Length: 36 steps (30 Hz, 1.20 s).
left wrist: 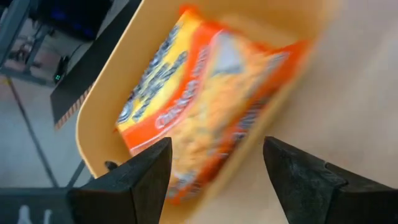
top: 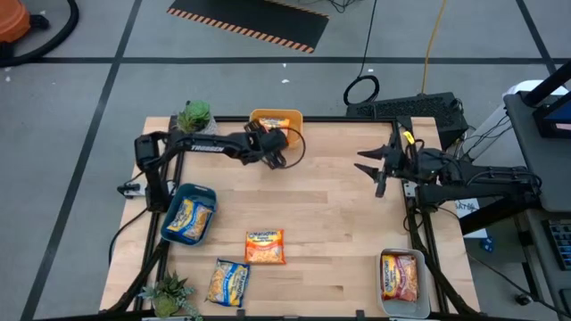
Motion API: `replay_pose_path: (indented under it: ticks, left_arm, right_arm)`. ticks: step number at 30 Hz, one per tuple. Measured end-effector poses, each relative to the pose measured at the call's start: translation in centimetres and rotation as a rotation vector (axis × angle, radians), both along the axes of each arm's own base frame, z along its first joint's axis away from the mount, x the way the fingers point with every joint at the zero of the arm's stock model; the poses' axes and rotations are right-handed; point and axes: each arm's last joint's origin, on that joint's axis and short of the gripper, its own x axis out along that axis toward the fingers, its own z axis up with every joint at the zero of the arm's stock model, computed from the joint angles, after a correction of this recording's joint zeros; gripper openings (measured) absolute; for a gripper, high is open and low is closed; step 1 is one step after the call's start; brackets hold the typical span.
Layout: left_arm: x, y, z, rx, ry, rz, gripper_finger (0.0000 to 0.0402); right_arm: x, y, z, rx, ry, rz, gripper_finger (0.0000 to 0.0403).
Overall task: Sort Maruchan noodles
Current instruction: Put the orange noodle pack into the yellow bin
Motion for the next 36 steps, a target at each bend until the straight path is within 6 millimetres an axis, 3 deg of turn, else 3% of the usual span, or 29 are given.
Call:
replay_pose_path:
  ticks: [4,11,23,29,36]
  left_arm:
    - [0.6,-3.4,1.5,-0.004,-0.061,-0.062,0.0257]
    - [0.8,-11.5,3.1,-0.088,-0.156,-0.187,0.0257]
    - [-1.5,-25.1,2.9,-0.226,-0.215,-0.408,0.0257]
    - [-3.4,-29.5,2.9,-0.273,-0.23,-0.494,0.0257]
    - [-4.8,-32.0,3.0,-0.299,-0.247,-0.531,0.0257]
  right_arm:
    - [0.1,0.2,-0.5,0.102,0.023,0.056,0.016]
    - [1.0,1.4,-2.0,0.335,0.143,0.166,0.016]
    - [5.8,7.0,-6.2,0.56,0.237,0.357,0.016]
    - [8.5,10.4,-7.9,0.564,0.223,0.468,0.016]
    - [12.8,13.8,-9.0,0.514,0.291,0.452,0.016]
